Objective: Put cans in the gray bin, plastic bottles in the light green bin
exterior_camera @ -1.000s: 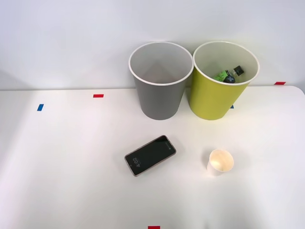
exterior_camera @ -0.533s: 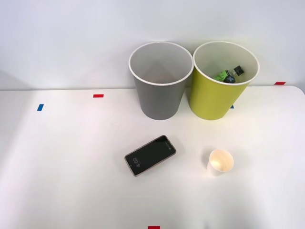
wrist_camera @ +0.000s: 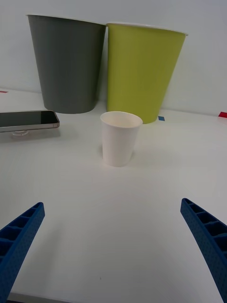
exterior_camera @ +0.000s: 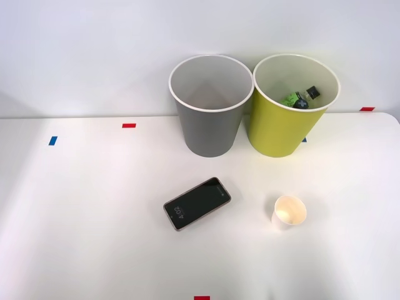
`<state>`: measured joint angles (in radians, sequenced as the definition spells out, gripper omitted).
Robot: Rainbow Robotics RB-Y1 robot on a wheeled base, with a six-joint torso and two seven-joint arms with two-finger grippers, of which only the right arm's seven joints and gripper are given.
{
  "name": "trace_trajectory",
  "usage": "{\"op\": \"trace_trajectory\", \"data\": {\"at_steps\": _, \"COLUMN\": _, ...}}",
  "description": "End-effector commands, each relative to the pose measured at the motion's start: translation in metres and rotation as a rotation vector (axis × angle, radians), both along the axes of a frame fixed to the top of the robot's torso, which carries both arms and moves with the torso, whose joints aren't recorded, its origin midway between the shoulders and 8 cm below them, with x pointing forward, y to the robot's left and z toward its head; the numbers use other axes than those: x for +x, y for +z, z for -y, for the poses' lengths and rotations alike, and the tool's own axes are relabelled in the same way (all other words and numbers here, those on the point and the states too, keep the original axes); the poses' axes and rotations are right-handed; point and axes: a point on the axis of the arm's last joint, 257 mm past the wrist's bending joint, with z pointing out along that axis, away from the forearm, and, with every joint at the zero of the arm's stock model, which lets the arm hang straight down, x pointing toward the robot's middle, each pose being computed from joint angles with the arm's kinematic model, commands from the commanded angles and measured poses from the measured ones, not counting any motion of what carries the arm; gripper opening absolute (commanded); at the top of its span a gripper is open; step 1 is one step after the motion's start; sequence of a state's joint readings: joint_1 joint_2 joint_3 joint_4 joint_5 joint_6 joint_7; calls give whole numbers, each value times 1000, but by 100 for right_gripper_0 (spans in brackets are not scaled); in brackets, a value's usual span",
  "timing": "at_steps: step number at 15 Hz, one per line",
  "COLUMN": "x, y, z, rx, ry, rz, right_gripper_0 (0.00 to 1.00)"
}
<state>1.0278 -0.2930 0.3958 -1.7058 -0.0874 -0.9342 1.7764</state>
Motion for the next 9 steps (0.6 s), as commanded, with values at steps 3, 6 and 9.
{"op": "trace_trajectory", "data": {"at_steps": 3, "x": 0, "y": 0, "z": 0, "rx": 0, "ry": 0, "rz": 0, "right_gripper_0": 100}}
{"op": "trace_trajectory", "data": {"at_steps": 6, "x": 0, "y": 0, "z": 0, "rx": 0, "ry": 0, "rz": 0, "right_gripper_0": 100}}
{"op": "trace_trajectory", "data": {"at_steps": 9, "x": 0, "y": 0, "z": 0, "rx": 0, "ry": 0, "rz": 0, "right_gripper_0": 100}}
